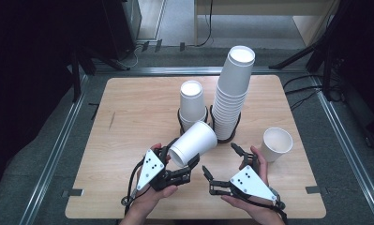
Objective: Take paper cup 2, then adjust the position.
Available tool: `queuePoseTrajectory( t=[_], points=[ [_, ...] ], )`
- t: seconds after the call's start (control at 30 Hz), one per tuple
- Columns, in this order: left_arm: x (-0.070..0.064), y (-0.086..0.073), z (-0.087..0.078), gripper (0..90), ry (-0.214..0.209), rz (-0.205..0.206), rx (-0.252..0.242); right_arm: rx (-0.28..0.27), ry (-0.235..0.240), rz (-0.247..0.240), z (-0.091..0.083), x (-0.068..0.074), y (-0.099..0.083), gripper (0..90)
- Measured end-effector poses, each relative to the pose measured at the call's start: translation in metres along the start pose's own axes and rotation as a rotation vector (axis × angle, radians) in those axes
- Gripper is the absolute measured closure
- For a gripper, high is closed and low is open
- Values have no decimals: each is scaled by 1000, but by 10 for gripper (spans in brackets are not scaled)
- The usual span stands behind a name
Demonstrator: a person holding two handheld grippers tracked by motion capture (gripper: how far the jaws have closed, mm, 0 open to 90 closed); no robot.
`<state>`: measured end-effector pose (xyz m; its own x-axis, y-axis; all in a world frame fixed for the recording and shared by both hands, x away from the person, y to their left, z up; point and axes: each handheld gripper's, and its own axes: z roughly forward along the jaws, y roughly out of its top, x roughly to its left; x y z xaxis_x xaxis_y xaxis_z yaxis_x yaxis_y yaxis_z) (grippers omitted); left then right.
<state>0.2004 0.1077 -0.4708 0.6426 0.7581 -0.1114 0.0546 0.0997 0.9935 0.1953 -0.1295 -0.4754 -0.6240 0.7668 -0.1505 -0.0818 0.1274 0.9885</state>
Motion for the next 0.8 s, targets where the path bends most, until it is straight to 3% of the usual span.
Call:
queuePoseTrajectory(
  t=[0.13, 0.5, 0.8],
  points=[
    [1, -2, -1, 222, 7, -6, -52, -10, 26, 115, -1, -2, 4, 0],
    [0, -8, 2, 221, 2, -28, -101, -10, 97, 429, 0, -3, 15, 0],
    [0, -10, 1, 221, 13, -27, -135, 18, 126, 635, 1, -3, 16, 0]
  ],
)
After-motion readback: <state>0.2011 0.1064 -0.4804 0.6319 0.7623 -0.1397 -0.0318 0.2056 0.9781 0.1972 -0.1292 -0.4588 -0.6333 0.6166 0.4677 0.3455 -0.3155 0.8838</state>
